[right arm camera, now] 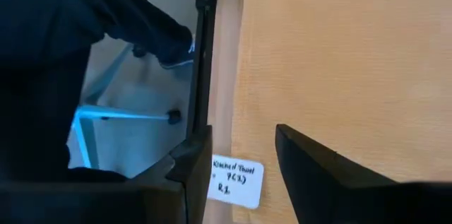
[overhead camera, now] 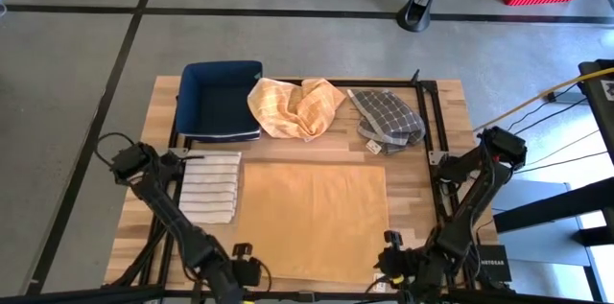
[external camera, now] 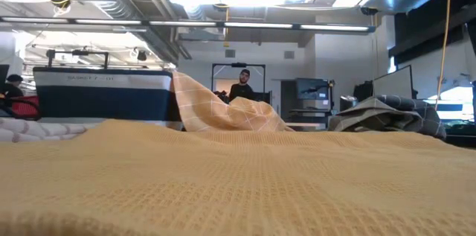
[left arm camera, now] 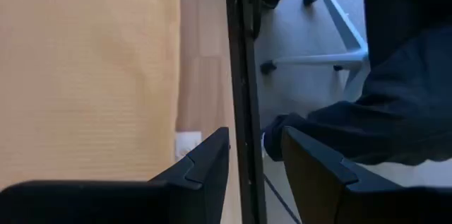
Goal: Fold towel
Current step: Fold the orange towel
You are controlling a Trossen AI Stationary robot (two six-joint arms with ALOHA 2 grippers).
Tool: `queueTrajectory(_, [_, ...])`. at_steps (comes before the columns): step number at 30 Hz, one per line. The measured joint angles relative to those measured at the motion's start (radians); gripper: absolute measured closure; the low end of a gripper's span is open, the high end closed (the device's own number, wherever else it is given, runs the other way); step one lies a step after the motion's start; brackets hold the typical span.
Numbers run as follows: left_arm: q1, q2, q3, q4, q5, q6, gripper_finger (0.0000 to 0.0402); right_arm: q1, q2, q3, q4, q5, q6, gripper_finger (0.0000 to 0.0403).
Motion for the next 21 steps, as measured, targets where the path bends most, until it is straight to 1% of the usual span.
queueTrajectory(2, [-0.012, 0.013, 0.001, -0.016, -0.010, -0.029, 0.0276, -0.001, 0.011, 0.000, 0.000, -0.012, 0.000, 0.0244])
queueTrajectory(6, [-0.027, 0.049, 0.000, -0.116, -0.084, -0.063, 0.0276, -0.011, 0.013, -0.001, 0.001, -0.014, 0.004, 0.0244])
queueTrajectory(12, [-0.034, 0.099, 0.000, -0.172, -0.090, -0.100, 0.0276, -0.017, 0.021, -0.001, 0.004, -0.010, 0.016, 0.0244])
queueTrajectory(15, [-0.033, 0.108, 0.000, -0.237, -0.096, -0.161, 0.0276, -0.003, 0.041, -0.001, 0.011, -0.013, 0.050, 0.0244])
queueTrajectory(18, [-0.027, 0.107, 0.001, -0.269, -0.096, -0.229, 0.0276, 0.018, 0.083, -0.001, 0.105, -0.072, 0.065, 0.0244])
queueTrajectory(21, [-0.027, 0.107, 0.001, -0.269, -0.097, -0.235, 0.0276, 0.036, 0.133, -0.001, 0.218, -0.125, 0.064, 0.0244])
